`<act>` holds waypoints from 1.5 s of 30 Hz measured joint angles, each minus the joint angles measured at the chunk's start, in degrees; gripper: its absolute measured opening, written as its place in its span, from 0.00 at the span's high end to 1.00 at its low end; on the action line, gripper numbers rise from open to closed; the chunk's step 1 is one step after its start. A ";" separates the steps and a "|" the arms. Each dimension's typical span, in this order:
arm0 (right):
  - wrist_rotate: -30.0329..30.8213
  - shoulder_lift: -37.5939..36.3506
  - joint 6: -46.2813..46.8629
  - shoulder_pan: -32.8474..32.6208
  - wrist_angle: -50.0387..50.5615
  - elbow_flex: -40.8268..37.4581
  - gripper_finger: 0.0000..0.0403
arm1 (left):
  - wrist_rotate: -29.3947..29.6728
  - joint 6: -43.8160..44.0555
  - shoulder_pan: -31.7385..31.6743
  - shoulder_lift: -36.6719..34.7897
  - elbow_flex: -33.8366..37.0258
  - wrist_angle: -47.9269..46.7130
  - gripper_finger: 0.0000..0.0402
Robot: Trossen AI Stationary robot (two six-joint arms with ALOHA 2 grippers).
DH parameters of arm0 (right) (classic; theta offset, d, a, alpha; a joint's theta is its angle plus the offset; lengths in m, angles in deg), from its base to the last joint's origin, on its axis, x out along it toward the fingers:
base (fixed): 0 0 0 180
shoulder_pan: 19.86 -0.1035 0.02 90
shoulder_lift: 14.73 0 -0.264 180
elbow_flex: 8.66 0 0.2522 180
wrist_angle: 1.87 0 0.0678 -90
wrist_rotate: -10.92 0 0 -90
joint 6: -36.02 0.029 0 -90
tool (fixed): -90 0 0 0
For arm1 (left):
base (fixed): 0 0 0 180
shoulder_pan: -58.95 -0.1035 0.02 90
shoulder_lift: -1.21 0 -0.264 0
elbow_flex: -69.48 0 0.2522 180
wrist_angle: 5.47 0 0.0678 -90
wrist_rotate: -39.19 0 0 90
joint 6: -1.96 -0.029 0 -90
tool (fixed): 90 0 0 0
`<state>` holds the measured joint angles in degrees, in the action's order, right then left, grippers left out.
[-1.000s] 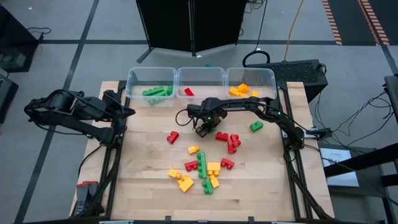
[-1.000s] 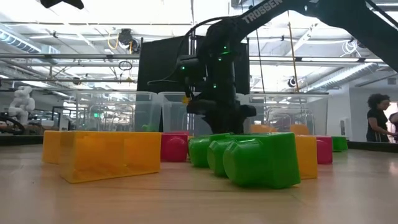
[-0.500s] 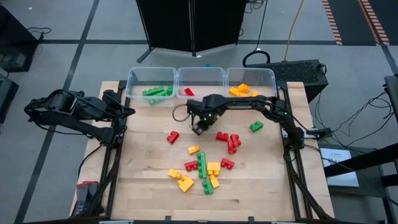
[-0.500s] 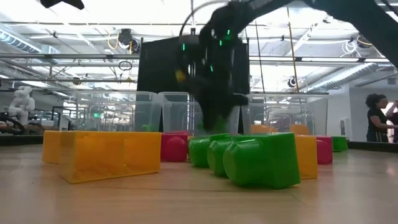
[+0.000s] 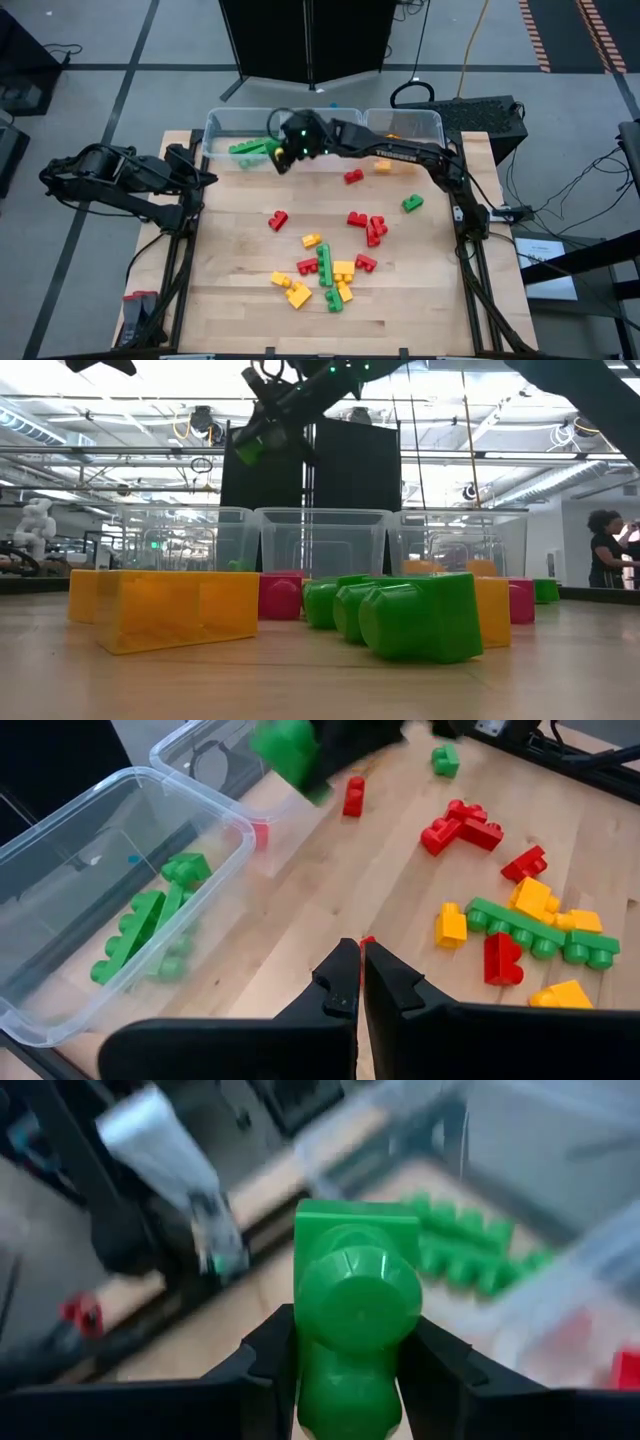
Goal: Sort blocks
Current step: Put the green game piece with 2 studs into the left transparent bin
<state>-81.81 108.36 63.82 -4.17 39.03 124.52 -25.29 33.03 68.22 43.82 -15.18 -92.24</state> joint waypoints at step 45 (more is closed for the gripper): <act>6.05 19.22 -21.58 4.12 -11.99 15.60 0.72 | 1.07 0.05 0.00 0.55 0.04 0.04 1.00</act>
<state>-75.76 127.58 42.24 -0.05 27.03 140.12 -24.22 33.07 68.22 44.36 -15.13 -92.20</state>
